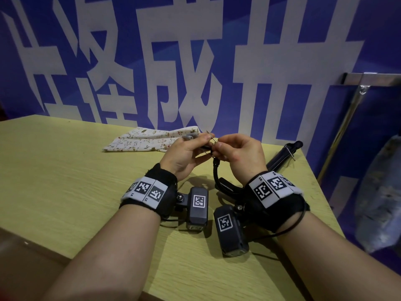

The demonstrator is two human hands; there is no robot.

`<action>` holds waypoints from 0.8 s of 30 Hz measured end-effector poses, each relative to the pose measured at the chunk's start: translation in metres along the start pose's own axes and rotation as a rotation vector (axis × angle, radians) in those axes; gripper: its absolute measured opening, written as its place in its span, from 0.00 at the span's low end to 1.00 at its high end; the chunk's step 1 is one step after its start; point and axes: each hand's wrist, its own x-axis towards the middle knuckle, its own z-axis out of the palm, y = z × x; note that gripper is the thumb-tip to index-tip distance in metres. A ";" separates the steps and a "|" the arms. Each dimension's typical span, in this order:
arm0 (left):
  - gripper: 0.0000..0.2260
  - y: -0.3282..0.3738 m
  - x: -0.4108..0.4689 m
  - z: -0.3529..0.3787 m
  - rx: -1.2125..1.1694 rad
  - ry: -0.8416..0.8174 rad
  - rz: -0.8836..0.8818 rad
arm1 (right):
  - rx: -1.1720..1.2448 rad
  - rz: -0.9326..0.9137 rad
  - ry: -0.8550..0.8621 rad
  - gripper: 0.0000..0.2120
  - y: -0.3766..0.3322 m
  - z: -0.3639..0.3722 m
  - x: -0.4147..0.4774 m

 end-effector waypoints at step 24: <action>0.06 -0.003 0.000 0.000 0.039 -0.036 -0.018 | -0.175 -0.075 0.009 0.08 0.006 0.002 0.000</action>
